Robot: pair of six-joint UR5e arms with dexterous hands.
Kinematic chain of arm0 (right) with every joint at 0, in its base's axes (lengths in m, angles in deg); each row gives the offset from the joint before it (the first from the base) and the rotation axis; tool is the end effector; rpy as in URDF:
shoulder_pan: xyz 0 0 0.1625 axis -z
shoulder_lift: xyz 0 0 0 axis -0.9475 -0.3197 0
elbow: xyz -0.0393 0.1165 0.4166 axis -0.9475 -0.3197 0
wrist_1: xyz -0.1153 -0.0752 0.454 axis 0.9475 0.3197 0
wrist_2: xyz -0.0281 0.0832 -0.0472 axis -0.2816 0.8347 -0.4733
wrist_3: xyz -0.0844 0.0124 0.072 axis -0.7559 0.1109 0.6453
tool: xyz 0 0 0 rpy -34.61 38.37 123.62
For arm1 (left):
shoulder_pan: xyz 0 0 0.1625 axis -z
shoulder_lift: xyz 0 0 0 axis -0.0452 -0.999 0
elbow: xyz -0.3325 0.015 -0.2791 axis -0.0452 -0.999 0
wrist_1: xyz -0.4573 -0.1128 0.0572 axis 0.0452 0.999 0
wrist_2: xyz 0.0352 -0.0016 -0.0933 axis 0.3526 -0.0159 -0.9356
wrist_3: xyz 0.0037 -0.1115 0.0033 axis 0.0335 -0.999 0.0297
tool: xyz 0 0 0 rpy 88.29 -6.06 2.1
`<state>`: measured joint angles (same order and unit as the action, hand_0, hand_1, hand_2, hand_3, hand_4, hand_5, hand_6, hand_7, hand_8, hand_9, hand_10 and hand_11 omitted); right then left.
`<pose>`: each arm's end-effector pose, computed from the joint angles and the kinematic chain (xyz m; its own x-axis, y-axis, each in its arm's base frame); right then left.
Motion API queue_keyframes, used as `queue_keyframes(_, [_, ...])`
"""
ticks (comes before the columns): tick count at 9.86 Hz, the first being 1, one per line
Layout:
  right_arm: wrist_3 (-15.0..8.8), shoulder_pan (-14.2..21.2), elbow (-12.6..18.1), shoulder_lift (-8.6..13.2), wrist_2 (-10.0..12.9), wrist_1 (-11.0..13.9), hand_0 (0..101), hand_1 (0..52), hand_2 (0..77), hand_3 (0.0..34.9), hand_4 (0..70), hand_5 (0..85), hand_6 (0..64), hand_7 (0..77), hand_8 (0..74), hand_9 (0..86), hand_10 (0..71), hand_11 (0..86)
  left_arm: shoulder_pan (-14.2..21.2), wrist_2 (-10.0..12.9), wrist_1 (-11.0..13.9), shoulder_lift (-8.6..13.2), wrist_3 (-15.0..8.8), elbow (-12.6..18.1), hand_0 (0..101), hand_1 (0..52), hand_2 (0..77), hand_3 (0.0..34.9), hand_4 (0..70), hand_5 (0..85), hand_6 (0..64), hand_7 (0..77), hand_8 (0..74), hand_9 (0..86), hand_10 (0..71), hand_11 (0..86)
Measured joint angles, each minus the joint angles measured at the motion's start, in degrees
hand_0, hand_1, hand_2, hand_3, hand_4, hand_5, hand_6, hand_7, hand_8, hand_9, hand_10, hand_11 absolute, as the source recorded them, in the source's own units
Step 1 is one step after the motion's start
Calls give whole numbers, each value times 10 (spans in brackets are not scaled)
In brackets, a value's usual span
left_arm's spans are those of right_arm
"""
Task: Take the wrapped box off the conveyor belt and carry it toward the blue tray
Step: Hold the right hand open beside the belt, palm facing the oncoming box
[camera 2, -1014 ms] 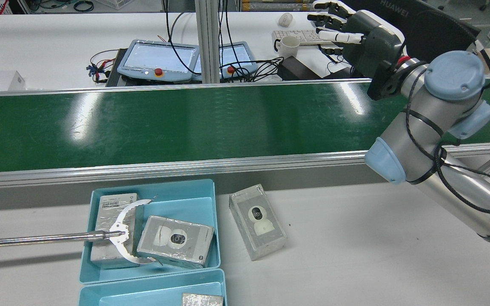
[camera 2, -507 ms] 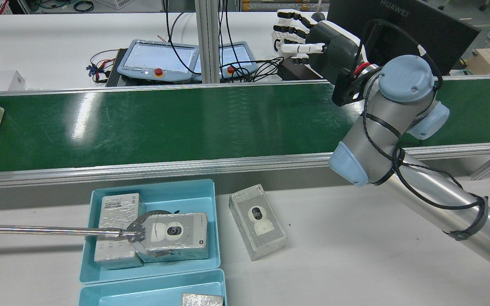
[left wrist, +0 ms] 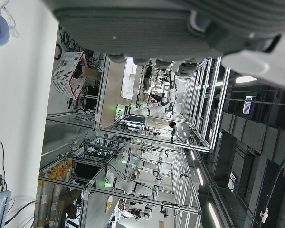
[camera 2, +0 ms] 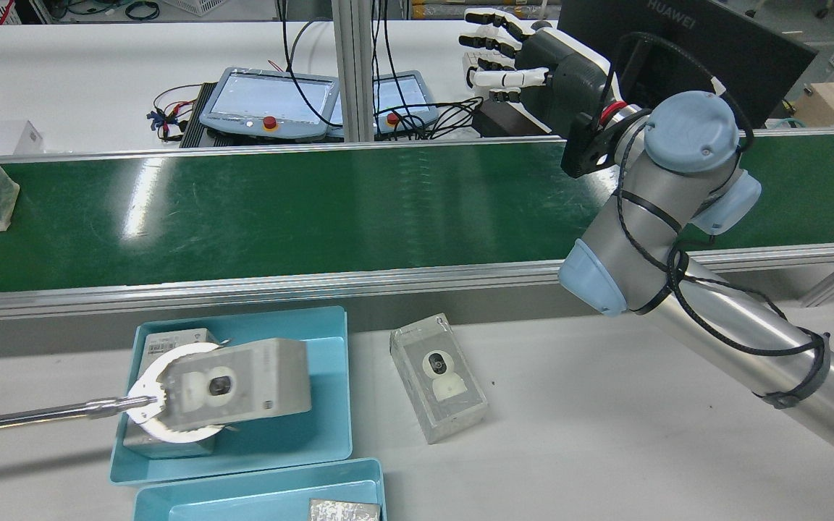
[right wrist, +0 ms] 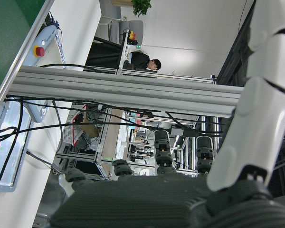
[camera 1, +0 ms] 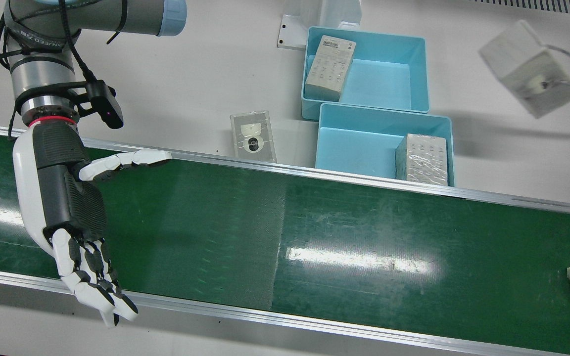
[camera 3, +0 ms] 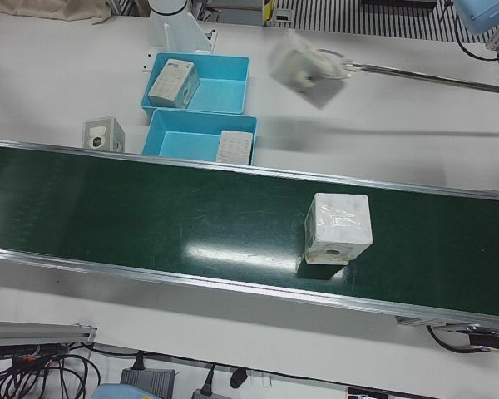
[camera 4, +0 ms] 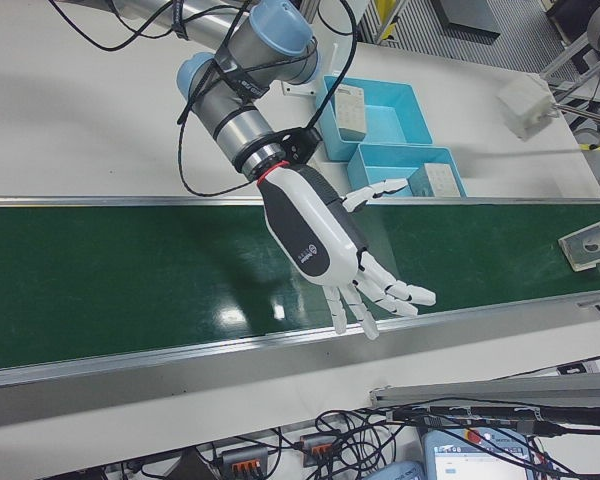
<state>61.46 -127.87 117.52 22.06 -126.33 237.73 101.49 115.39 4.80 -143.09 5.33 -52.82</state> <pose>-0.2732 -0.6924 0.2351 -0.9355 0.3244 0.1402 -0.0129 0.3653 -0.9308 -0.2426 -0.5802 0.5064 -0.9808 -0.1117 0.1599 -0.1589 -0.0173 -0.9871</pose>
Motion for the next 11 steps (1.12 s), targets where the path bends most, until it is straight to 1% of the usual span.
queue_keyframes(1, [-13, 1, 14, -12, 0, -4, 415, 109, 131, 305, 0, 202, 0, 147, 5, 60, 5, 11, 0, 0, 0, 0, 0, 0, 0, 0, 5, 0, 0, 5, 5, 5, 5, 0, 5, 0])
queue_keyframes(2, [-24, 1, 27, -25, 0, -6, 408, 109, 131, 305, 0, 191, 0, 136, 5, 60, 27, 11, 0, 0, 0, 0, 0, 0, 0, 0, 11, 0, 5, 5, 5, 5, 0, 0, 5, 0])
queue_keyframes(4, [-33, 2, 39, -38, 0, -8, 407, 109, 131, 305, 0, 185, 0, 136, 11, 54, 16, 11, 0, 0, 0, 0, 0, 0, 0, 0, 11, 0, 5, 5, 0, 5, 0, 5, 5, 0])
queue_keyframes(5, [-35, 5, 40, -40, 0, -8, 407, 109, 142, 301, 0, 196, 0, 153, 11, 54, 33, 44, 0, 0, 0, 0, 0, 0, 0, 0, 11, 0, 0, 5, 0, 5, 0, 5, 5, 0])
queue_keyframes(6, [-37, 10, 40, -40, 0, -12, 407, 109, 142, 301, 0, 196, 0, 153, 11, 54, 33, 44, 0, 0, 0, 0, 0, 0, 0, 0, 11, 0, 5, 5, 5, 5, 0, 5, 5, 0])
queue_keyframes(7, [-39, 16, 40, -39, 0, -21, 406, 109, 142, 300, 27, 207, 0, 164, 11, 54, 27, 44, 0, 0, 0, 0, 0, 0, 0, 0, 11, 0, 5, 5, 5, 5, 0, 5, 5, 0])
queue_keyframes(8, [-41, 19, 40, -40, 0, -29, 406, 109, 142, 300, 27, 207, 0, 164, 11, 54, 27, 44, 0, 0, 0, 0, 0, 0, 0, 0, 5, 0, 5, 5, 5, 5, 5, 0, 5, 0])
queue_keyframes(11, [-41, 32, 38, -39, 0, -37, 406, 109, 153, 301, 38, 224, 0, 175, 11, 54, 16, 38, 0, 0, 0, 0, 0, 0, 0, 0, 5, 0, 5, 5, 5, 5, 5, 0, 0, 0])
